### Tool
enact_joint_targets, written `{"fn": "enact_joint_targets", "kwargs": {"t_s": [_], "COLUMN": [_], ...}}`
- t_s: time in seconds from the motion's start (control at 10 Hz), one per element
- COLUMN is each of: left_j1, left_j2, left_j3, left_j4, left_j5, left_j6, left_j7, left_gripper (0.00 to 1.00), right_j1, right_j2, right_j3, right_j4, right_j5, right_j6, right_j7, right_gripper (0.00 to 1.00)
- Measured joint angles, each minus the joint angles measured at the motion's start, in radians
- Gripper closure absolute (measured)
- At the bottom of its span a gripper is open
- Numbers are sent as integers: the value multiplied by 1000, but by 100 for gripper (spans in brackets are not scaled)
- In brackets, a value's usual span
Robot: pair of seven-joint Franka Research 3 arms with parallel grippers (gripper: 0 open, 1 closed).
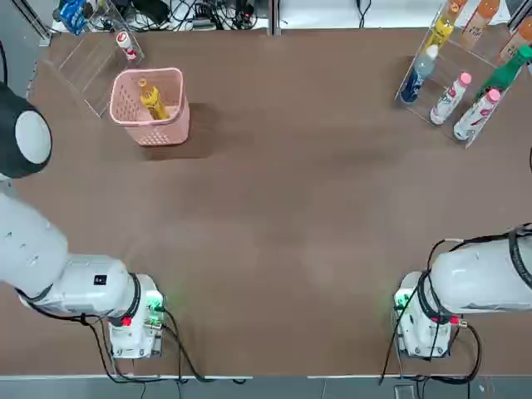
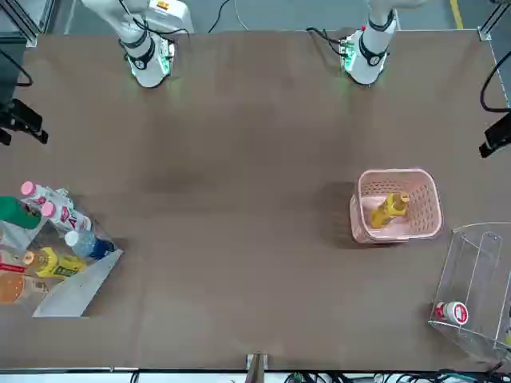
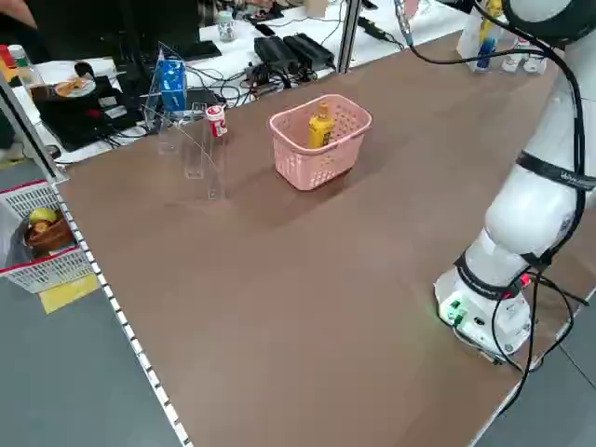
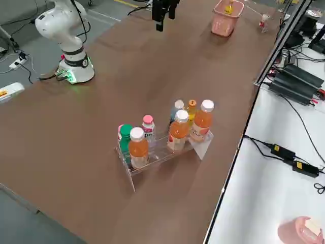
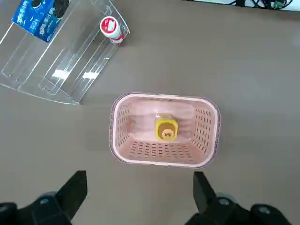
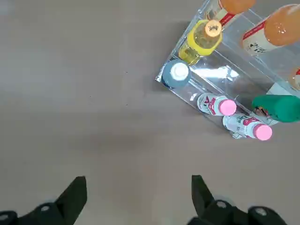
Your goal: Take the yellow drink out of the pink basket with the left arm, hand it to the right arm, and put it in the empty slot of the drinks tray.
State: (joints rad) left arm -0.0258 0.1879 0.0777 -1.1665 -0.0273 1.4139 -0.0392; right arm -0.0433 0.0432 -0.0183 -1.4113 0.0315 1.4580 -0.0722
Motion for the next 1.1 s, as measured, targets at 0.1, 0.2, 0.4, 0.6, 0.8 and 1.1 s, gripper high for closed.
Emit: {"fn": "enact_joint_targets", "kwargs": {"t_s": [0.1,0.2,0.4,0.6,0.8,1.1], "left_j1": [0,0,0,-2,-1,1], "left_j2": [0,0,0,0,0,4], "left_j3": [0,0,0,-1,-1,0], "left_j4": [0,0,0,0,0,-2], "left_j5": [0,0,0,0,0,0], "left_j6": [0,0,0,1,2,2], "left_j7": [0,0,0,0,0,0], "left_gripper": [0,0,0,0,0,0], "right_j1": [0,0,0,0,0,1], "right_j2": [0,0,0,0,0,0], "right_j3": [0,0,1,1,1,3], "right_j4": [0,0,0,0,0,0], "right_j5": [-4,-27,-85,-88,-86,-75], "right_j6": [2,3,0,-5,-6,-8], "right_j7": [0,0,0,0,0,0], "right_gripper": [1,1,1,1,1,1]}}
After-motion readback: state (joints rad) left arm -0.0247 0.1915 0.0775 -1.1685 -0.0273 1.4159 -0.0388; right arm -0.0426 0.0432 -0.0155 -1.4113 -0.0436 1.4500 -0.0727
